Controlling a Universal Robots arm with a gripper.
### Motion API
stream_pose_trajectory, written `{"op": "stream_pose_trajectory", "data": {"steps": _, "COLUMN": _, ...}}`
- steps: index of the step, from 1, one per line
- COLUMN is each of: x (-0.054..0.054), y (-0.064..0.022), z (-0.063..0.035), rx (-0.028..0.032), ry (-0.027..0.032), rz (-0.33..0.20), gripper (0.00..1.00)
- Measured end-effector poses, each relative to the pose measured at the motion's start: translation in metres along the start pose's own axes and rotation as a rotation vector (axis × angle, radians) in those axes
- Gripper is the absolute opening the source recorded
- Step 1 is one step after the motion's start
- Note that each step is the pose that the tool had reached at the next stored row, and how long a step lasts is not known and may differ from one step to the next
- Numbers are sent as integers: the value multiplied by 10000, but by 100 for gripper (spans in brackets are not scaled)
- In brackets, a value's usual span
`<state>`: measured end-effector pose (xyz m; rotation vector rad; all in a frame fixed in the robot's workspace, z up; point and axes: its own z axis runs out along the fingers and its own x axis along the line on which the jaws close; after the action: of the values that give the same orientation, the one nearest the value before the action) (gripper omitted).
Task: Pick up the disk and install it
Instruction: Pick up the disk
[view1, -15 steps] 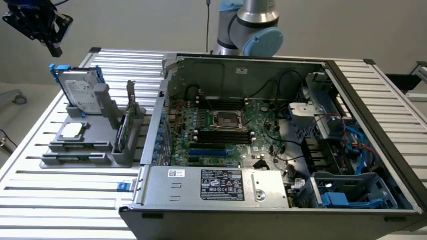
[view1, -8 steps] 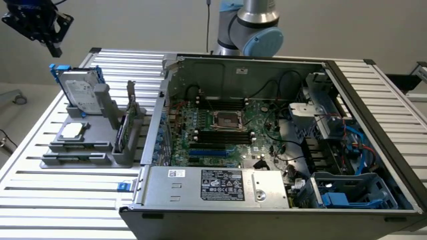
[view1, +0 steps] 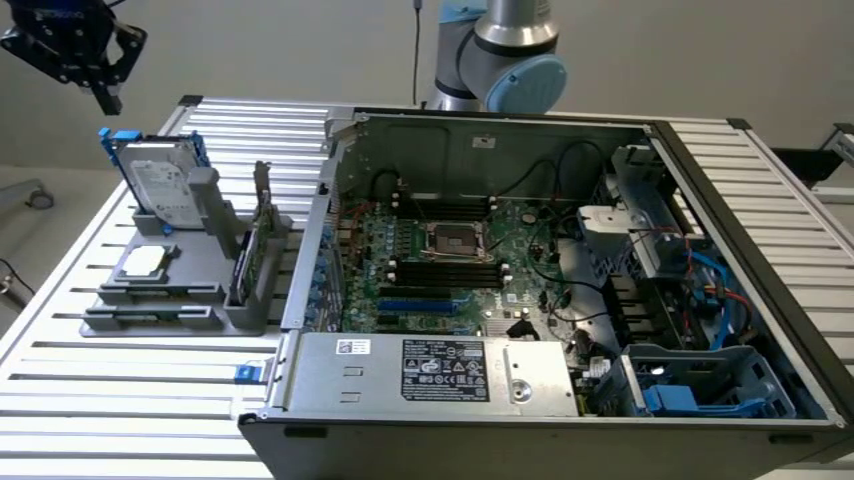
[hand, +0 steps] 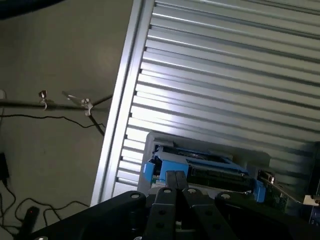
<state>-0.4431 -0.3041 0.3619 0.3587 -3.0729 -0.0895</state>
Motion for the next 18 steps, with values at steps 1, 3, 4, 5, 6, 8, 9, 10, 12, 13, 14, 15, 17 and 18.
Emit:
{"op": "stream_pose_trajectory", "data": {"steps": 1, "x": 0, "y": 0, "z": 0, "rx": 8, "ry": 8, "rz": -178, "gripper": 11}}
{"op": "stream_pose_trajectory", "data": {"steps": 3, "x": 0, "y": 1, "z": -12, "rx": 24, "ry": 30, "rz": -543, "gripper": 11}}
{"op": "stream_pose_trajectory", "data": {"steps": 4, "x": 1, "y": 2, "z": -28, "rx": 31, "ry": 39, "rz": -722, "gripper": 11}}
{"op": "stream_pose_trajectory", "data": {"steps": 5, "x": 2, "y": 3, "z": -46, "rx": 38, "ry": 48, "rz": -903, "gripper": 11}}
{"op": "stream_pose_trajectory", "data": {"steps": 6, "x": 3, "y": 4, "z": -66, "rx": 45, "ry": 60, "rz": -1081, "gripper": 11}}
{"op": "stream_pose_trajectory", "data": {"steps": 8, "x": 4, "y": 6, "z": -105, "rx": 59, "ry": 83, "rz": -1451, "gripper": 11}}
{"op": "stream_pose_trajectory", "data": {"steps": 9, "x": 5, "y": 7, "z": -121, "rx": 66, "ry": 93, "rz": -1631, "gripper": 11}}
{"op": "stream_pose_trajectory", "data": {"steps": 10, "x": 5, "y": 9, "z": -137, "rx": 73, "ry": 105, "rz": -1811, "gripper": 11}}
{"op": "stream_pose_trajectory", "data": {"steps": 12, "x": 6, "y": 9, "z": -153, "rx": 87, "ry": 127, "rz": -2170, "gripper": 11}}
{"op": "stream_pose_trajectory", "data": {"steps": 13, "x": 6, "y": 10, "z": -154, "rx": 95, "ry": 136, "rz": -2358, "gripper": 11}}
{"op": "stream_pose_trajectory", "data": {"steps": 14, "x": 7, "y": 10, "z": -154, "rx": 103, "ry": 145, "rz": -2538, "gripper": 11}}
{"op": "stream_pose_trajectory", "data": {"steps": 15, "x": 7, "y": 10, "z": -155, "rx": 112, "ry": 151, "rz": -2718, "gripper": 11}}
{"op": "stream_pose_trajectory", "data": {"steps": 17, "x": 6, "y": 10, "z": -156, "rx": 133, "ry": 152, "rz": -3078, "gripper": 11}}
{"op": "stream_pose_trajectory", "data": {"steps": 18, "x": 6, "y": 10, "z": -156, "rx": 144, "ry": 150, "rz": -3257, "gripper": 11}}
